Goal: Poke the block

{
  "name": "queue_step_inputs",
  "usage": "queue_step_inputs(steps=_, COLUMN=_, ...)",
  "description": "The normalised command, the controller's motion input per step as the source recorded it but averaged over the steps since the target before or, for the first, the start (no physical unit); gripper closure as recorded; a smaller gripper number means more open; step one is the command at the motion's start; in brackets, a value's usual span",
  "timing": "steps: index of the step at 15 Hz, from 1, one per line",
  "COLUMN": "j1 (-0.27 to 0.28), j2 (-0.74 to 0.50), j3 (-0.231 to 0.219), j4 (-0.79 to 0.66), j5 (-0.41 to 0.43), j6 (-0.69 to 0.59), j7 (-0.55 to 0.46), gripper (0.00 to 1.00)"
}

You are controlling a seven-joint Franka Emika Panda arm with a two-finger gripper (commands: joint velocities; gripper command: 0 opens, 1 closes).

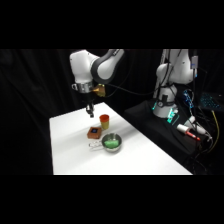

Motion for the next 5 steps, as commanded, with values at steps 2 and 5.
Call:
queue_step_inputs(steps=2, j1=0.010, j2=-0.17, j3=0.020, j4=0.11, j5=-0.064, j6=-0.34, j7=-0.02, gripper=1.00)
queue_step_inputs(steps=5, j1=0.007, j2=-0.15, j3=0.021, j4=0.10, j5=-0.057, j6=-0.27, j7=-0.02, gripper=1.00)
